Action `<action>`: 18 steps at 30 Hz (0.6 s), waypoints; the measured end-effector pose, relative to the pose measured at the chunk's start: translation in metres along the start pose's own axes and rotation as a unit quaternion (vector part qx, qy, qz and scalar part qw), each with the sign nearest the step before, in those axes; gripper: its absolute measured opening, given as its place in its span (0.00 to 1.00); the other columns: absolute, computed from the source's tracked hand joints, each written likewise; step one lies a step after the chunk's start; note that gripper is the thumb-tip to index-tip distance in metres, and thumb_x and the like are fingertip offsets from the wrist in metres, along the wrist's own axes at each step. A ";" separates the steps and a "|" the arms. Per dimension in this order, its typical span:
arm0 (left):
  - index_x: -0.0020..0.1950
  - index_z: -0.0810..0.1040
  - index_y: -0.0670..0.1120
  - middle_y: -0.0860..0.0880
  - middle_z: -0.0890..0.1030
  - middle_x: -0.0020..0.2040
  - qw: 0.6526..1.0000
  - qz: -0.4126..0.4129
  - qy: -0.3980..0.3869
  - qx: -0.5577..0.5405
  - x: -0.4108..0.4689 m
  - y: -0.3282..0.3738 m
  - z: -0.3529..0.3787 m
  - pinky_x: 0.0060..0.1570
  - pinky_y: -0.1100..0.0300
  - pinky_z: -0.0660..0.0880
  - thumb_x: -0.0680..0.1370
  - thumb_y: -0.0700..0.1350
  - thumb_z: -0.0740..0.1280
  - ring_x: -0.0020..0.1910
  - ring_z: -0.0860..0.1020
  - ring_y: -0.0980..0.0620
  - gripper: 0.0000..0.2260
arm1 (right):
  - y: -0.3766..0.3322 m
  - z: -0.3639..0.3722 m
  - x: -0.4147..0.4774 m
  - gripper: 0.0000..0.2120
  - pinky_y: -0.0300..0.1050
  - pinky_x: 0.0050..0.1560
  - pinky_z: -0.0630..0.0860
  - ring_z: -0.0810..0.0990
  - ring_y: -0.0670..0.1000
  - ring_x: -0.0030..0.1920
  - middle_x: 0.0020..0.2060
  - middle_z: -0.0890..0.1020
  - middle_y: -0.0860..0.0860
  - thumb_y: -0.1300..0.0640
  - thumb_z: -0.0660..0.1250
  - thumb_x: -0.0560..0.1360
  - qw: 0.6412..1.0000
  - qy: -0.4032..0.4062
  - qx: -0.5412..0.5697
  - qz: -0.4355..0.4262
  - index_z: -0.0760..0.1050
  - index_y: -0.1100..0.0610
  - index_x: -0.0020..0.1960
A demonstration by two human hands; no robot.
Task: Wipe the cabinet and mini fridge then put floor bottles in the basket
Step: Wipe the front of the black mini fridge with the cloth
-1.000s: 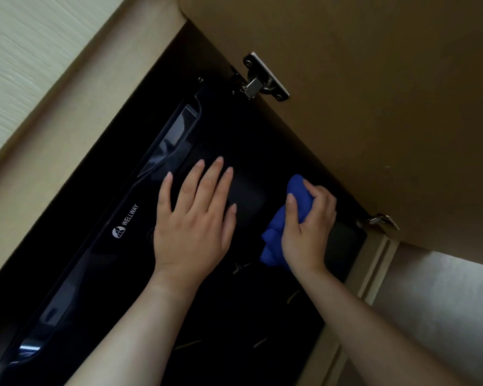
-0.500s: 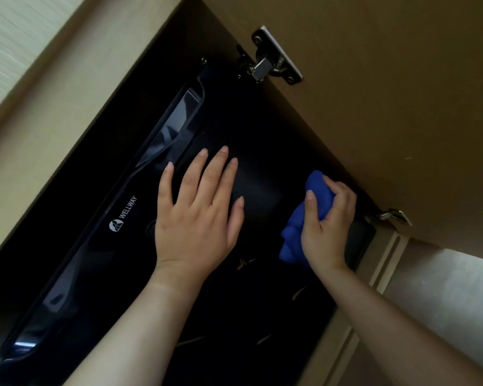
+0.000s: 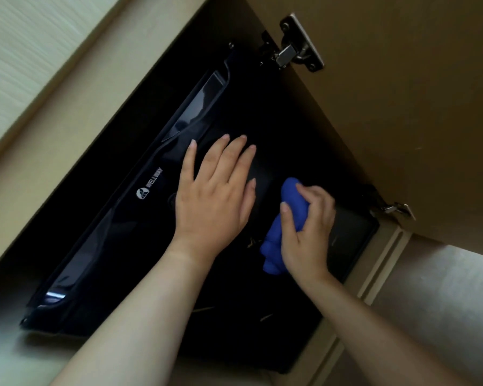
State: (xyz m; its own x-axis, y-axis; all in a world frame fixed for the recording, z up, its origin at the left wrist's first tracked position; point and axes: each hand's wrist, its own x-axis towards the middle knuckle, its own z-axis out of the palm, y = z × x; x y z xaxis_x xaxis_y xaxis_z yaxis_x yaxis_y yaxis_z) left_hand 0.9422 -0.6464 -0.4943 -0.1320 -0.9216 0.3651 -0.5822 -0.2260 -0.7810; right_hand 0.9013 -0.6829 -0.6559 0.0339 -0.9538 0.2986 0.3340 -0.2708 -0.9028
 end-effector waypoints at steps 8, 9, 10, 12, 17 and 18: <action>0.70 0.70 0.44 0.45 0.68 0.72 0.990 -0.134 0.016 -0.044 -0.071 -0.039 -0.044 0.69 0.44 0.59 0.78 0.46 0.63 0.71 0.64 0.46 0.21 | -0.005 0.001 -0.015 0.19 0.40 0.65 0.62 0.68 0.52 0.60 0.60 0.70 0.58 0.50 0.59 0.77 1.000 0.009 0.009 0.024 0.70 0.61 0.62; 0.71 0.70 0.43 0.44 0.67 0.73 0.989 -0.139 0.017 -0.039 -0.079 -0.042 -0.045 0.66 0.45 0.63 0.78 0.46 0.63 0.71 0.64 0.46 0.21 | -0.012 0.006 -0.014 0.19 0.37 0.65 0.61 0.68 0.51 0.60 0.60 0.70 0.58 0.50 0.59 0.77 0.999 0.019 0.008 0.027 0.70 0.61 0.62; 0.71 0.69 0.43 0.43 0.66 0.73 0.988 -0.148 0.018 -0.034 -0.085 -0.045 -0.045 0.64 0.45 0.65 0.78 0.46 0.63 0.71 0.63 0.45 0.22 | -0.021 0.012 -0.015 0.18 0.33 0.64 0.58 0.67 0.50 0.59 0.60 0.70 0.58 0.50 0.60 0.77 1.000 0.021 0.007 0.021 0.70 0.60 0.62; 0.73 0.67 0.43 0.43 0.65 0.74 0.983 -0.179 0.024 -0.028 -0.091 -0.046 -0.042 0.61 0.47 0.66 0.78 0.47 0.63 0.70 0.63 0.44 0.23 | -0.039 0.024 -0.025 0.17 0.31 0.63 0.57 0.66 0.49 0.59 0.59 0.70 0.57 0.51 0.61 0.76 1.000 0.006 0.001 -0.017 0.70 0.58 0.62; 0.74 0.64 0.45 0.44 0.65 0.74 0.975 -0.220 0.028 -0.002 -0.094 -0.037 -0.032 0.57 0.49 0.65 0.79 0.50 0.63 0.68 0.65 0.45 0.25 | -0.021 0.020 -0.061 0.15 0.35 0.64 0.58 0.68 0.52 0.58 0.59 0.69 0.54 0.51 0.62 0.76 0.994 -0.055 -0.021 -0.088 0.68 0.54 0.60; 0.74 0.64 0.45 0.44 0.64 0.75 0.974 -0.226 0.025 0.006 -0.095 -0.034 -0.030 0.57 0.49 0.64 0.78 0.51 0.63 0.69 0.65 0.45 0.26 | -0.010 0.015 -0.062 0.15 0.36 0.65 0.59 0.69 0.54 0.58 0.59 0.71 0.57 0.51 0.62 0.76 0.995 -0.044 -0.030 -0.079 0.68 0.55 0.60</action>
State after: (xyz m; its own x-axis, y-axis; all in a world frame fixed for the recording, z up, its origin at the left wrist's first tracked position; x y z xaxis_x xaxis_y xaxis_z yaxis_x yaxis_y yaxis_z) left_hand 0.9505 -0.5423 -0.4873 0.0964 -0.7099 0.6977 -0.5805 -0.6095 -0.5399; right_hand 0.9097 -0.6188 -0.6606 0.0694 -0.8844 0.4616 0.2847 -0.4259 -0.8588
